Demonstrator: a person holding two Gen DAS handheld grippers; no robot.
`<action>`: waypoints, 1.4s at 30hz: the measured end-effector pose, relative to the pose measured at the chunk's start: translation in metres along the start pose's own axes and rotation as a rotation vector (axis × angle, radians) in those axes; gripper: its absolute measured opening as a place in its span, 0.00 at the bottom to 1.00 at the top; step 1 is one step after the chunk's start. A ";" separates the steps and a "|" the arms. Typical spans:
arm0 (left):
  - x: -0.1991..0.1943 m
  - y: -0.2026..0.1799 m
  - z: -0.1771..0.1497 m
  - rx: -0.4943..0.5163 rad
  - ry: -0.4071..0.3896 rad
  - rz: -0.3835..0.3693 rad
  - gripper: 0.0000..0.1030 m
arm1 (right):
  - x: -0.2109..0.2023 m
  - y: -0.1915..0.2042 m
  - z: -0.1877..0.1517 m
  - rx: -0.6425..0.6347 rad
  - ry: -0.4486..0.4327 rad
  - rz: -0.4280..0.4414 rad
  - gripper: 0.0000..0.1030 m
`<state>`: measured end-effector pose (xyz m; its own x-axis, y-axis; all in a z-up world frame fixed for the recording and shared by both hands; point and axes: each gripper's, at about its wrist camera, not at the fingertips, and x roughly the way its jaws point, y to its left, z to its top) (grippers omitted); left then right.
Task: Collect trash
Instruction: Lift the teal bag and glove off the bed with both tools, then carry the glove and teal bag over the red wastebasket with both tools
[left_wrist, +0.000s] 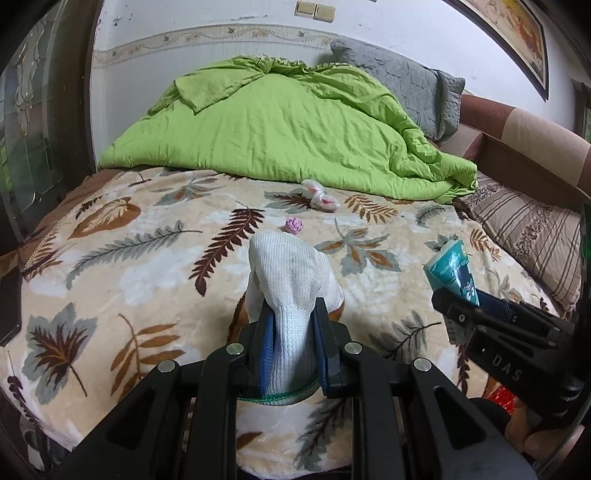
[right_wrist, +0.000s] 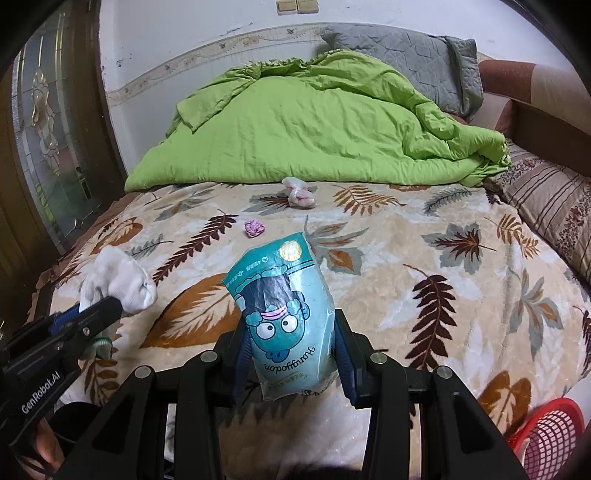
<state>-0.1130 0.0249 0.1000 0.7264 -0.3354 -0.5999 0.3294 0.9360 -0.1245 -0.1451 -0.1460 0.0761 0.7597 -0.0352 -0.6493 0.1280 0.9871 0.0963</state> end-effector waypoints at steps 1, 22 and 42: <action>-0.003 -0.001 0.001 0.003 -0.008 -0.001 0.18 | -0.003 0.000 -0.001 0.000 -0.002 0.003 0.42; 0.034 -0.004 -0.008 -0.002 0.040 -0.002 0.18 | 0.032 -0.019 -0.006 0.093 0.086 0.059 0.42; 0.066 0.007 -0.004 -0.044 0.098 -0.072 0.18 | 0.061 -0.024 -0.009 0.131 0.169 0.089 0.42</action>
<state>-0.0651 0.0094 0.0559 0.6389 -0.3920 -0.6619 0.3503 0.9143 -0.2033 -0.1075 -0.1705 0.0267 0.6553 0.0885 -0.7502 0.1556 0.9560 0.2488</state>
